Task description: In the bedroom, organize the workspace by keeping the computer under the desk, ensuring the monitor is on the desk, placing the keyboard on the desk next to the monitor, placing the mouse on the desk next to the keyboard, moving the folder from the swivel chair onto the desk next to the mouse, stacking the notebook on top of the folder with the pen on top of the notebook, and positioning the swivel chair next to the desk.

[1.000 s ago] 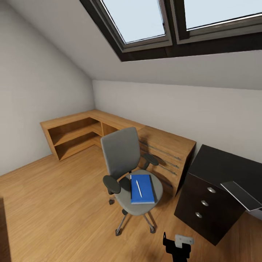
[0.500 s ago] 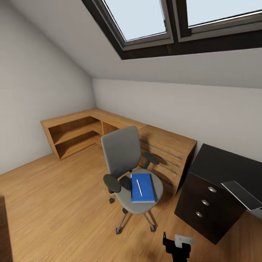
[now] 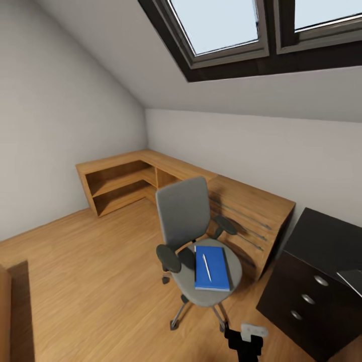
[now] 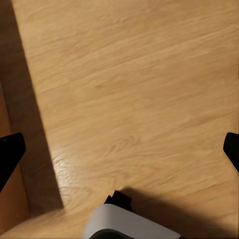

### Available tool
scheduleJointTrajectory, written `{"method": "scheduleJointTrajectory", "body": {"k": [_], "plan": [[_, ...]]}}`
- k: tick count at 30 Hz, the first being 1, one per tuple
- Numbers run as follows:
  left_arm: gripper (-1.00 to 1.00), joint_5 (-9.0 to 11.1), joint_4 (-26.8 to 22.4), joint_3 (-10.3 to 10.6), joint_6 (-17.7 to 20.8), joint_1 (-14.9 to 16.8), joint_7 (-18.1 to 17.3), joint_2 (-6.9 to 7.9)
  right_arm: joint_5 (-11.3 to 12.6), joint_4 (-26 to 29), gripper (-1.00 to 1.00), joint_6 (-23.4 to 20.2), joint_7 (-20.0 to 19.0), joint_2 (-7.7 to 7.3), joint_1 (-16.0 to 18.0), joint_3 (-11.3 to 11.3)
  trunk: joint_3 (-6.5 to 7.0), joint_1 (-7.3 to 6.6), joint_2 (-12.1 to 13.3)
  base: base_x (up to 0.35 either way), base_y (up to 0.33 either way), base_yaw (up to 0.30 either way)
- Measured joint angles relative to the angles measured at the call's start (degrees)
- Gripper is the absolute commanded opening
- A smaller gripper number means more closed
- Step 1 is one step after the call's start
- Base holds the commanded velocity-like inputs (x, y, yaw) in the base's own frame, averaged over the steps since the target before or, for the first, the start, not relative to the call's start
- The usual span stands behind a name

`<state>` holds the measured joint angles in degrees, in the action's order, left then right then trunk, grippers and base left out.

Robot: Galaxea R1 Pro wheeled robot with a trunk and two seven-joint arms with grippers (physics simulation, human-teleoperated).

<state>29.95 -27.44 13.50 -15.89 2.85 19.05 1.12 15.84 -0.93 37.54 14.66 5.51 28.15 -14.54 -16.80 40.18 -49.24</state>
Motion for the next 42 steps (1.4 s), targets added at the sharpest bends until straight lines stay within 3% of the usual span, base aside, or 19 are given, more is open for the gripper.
{"method": "scheduleJointTrajectory", "body": {"k": [6,11,15,16,19,20,22,23,24,25,29,33,38,42], "plan": [[1.0,-0.3,-3.6,0.1,0.0,0.0,0.0,0.3,-1.2,1.5,1.0,0.0,-0.1,0.01,0.0,-0.8,0.0,0.01,0.0,0.254,0.002,0.03],[1.0,-0.5,-10.8,0.0,0.3,0.0,0.1,0.54,-4.7,6.2,1.0,-1.3,0.6,0.11,0.1,-2.0,0.0,0.02,0.0,0.074,0.0,0.007],[1.0,-0.6,-15.5,0.0,1.4,0.0,0.2,0.87,-7.2,12.9,1.0,-7.3,1.9,0.18,0.1,-2.3,0.0,0.03,0.0,0.019,0.0,0.002],[1.0,-0.6,-17.4,-0.1,2.7,0.0,0.3,1.01,-7.8,15.7,1.0,-11.3,2.3,0.2,0.2,-2.4,0.01,0.03,0.0,0.009,0.0,0.001],[1.0,-0.6,-21.0,-0.2,6.4,0.0,0.4,1.37,-8.2,19.5,1.0,-17.8,2.7,0.22,0.5,-2.4,0.0,0.03,0.0,0.005,0.0,0.001],[1.0,-0.5,-24.0,-0.7,9.8,0.0,0.5,1.77,-8.4,21.6,1.0,-21.6,2.8,0.28,1.1,-2.5,0.01,0.03,0.0,0.003,0.0,0.0],[1.0,-0.5,-27.6,-1.6,13.7,0.1,0.5,2.21,-8.4,23.6,1.0,-25.0,2.8,0.44,2.2,-2.5,0.01,0.03,0.0,0.002,0.0,0.0],[1.0,-0.2,-31.3,-3.0,17.7,0.1,0.5,2.51,-8.5,24.9,1.0,-28.0,2.8,0.69,3.8,-2.5,0.02,0.03,0.0,0.0,0.0,0.0],[1.0,-0.3,-39.2,-6.8,27.4,0.4,0.6,2.83,-8.3,25.9,1.0,-34.4,2.8,1.12,7.5,-2.5,0.03,0.03,0.0,0.0,0.0,0.0],[1.0,-0.3,-44.2,-8.8,32.4,0.8,0.6,2.9,-8.3,26.0,1.0,-37.5,2.7,1.27,10.7,-2.5,0.03,0.03,0.0,0.0,0.0,0.0],[1.0,-0.1,-51.5,-12.3,42.0,1.8,0.5,2.93,-7.9,25.9,1.0,-45.4,2.6,1.34,13.3,-2.2,0.01,0.03,0.0,0.0,0.0,0.0],[1.0,-0.2,-54.4,-13.3,43.1,2.0,0.5,2.69,-7.7,24.9,1.0,-50.2,2.6,1.34,14.2,-1.6,0.01,0.03,0.0,0.0,0.0,0.0],[1.0,0.0,-57.3,-13.5,42.9,2.1,0.5,2.65,-7.5,23.7,1.0,-51.3,2.4,1.25,14.4,-1.5,0.01,0.03,0.0,0.0,0.0,0.0],[1.0,0.0,-60.6,-13.6,42.8,2.1,0.4,2.64,-7.4,23.5,1.0,-51.9,1.8,1.14,14.4,-1.5,-0.71,0.9,-1.6,0.0,0.0,0.0]]}}
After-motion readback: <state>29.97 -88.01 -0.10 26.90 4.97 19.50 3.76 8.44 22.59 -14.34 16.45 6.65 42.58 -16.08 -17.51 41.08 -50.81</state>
